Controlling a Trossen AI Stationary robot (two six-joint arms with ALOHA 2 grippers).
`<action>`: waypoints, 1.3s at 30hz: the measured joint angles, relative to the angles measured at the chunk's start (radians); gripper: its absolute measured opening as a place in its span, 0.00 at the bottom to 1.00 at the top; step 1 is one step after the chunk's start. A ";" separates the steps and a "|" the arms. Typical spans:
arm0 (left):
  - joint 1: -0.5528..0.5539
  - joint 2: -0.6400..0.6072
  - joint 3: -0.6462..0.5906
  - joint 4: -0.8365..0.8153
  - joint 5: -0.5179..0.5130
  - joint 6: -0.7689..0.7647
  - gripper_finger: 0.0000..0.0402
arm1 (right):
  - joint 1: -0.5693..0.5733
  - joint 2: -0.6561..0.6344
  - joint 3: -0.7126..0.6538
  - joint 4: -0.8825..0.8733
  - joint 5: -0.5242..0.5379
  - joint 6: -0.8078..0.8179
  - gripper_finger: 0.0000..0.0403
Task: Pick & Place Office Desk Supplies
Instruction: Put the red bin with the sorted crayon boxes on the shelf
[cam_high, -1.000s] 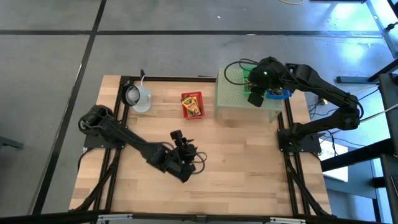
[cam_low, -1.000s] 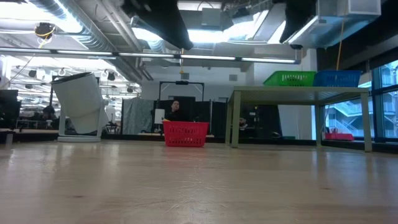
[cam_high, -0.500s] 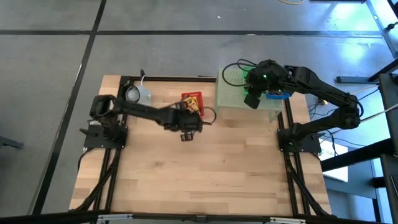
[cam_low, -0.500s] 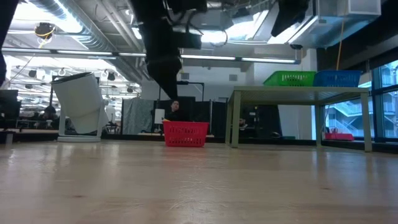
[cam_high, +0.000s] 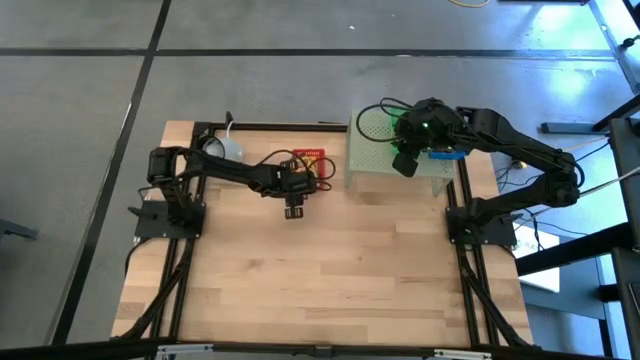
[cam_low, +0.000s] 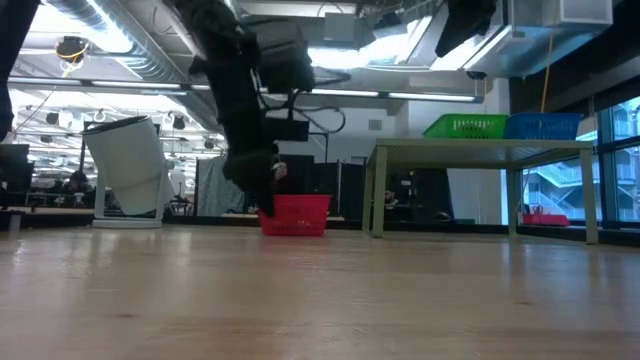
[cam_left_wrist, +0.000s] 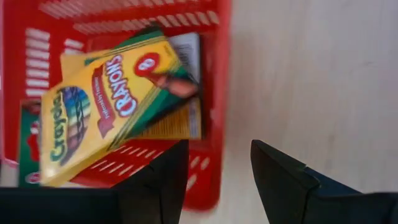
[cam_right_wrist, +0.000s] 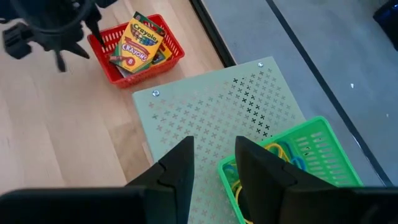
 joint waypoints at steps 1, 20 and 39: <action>0.005 0.000 -0.016 0.022 0.000 0.000 0.42 | 0.000 0.000 0.000 0.000 0.000 0.000 0.30; -0.050 -0.010 -0.044 0.086 0.058 0.086 0.01 | 0.037 0.000 0.000 0.000 0.000 0.056 0.30; -0.279 -0.064 -0.044 0.349 0.085 0.005 0.01 | 0.286 0.002 -0.258 0.225 -0.033 0.122 0.30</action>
